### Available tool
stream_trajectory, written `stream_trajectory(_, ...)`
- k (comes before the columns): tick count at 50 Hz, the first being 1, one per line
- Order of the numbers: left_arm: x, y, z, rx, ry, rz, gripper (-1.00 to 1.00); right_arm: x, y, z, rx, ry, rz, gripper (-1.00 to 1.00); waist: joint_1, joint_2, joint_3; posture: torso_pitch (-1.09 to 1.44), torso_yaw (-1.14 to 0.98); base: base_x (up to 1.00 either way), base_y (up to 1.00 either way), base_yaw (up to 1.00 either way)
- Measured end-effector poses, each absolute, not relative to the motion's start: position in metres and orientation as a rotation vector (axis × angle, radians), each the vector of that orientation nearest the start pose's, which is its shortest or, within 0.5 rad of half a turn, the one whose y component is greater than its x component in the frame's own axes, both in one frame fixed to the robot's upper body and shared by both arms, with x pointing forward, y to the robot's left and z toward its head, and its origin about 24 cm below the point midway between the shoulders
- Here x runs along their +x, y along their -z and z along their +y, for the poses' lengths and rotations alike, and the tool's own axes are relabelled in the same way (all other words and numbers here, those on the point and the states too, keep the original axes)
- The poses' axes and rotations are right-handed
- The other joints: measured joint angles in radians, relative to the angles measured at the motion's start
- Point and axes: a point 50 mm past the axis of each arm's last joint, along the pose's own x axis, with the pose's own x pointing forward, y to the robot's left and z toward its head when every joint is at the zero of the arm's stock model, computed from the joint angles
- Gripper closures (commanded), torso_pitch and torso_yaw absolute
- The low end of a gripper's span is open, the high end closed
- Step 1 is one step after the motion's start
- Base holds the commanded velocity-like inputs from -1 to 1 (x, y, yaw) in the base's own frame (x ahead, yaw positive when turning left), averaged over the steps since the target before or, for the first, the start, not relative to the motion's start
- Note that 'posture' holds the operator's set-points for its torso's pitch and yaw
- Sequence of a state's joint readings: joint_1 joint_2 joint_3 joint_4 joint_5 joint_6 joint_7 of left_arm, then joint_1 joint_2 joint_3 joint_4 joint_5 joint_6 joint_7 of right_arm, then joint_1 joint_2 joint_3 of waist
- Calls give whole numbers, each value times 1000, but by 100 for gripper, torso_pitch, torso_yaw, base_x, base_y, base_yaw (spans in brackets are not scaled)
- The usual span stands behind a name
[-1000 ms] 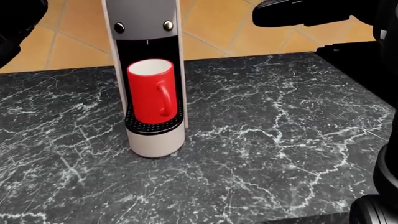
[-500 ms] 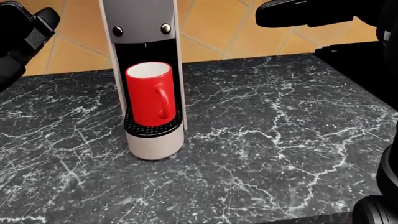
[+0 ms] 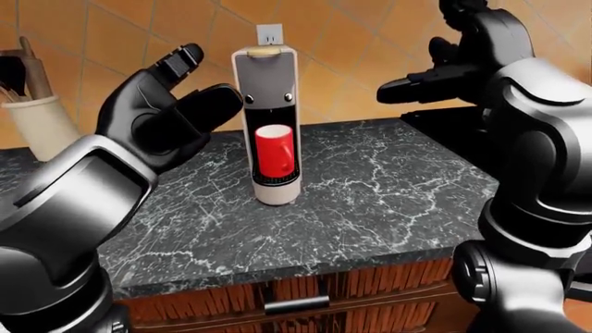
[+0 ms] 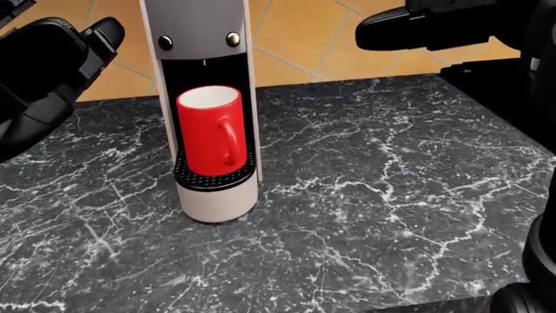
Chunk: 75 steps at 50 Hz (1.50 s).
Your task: Press the button on the coffee machine to serve coffee.
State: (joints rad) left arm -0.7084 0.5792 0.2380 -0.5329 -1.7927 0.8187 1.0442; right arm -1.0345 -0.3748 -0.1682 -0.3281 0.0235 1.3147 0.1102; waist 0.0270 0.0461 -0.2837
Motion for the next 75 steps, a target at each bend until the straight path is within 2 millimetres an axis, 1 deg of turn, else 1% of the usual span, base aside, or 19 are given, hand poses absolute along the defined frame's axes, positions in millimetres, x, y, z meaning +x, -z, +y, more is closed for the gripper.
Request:
stream_trajectory(19,243,-288,149,-522,258,56,-100,311,-309,-177,-181,28,-64,-100,-1,-4,-1,-45,0,0,0,0)
stream_trajectory(28,244,-286,145,-530,264,64,-100,310,-312,-178,-182,30,-70,-100,-2,-6,-1,-45,0,0,0,0)
stream_trajectory(57,234,-287,137,-542,288,64,-100,310,-304,-177,-177,29,-56,-100,-1,-8,-2,-45,0,0,0,0)
stream_trajectory(68,235,-283,135,-546,289,74,-100,309,-303,-178,-173,31,-59,-100,0,-9,-3,-45,0,0,0,0)
stream_trajectory(75,236,-284,132,-546,297,75,-100,310,-302,-177,-174,27,-55,-100,0,-10,-3,-45,0,0,0,0)
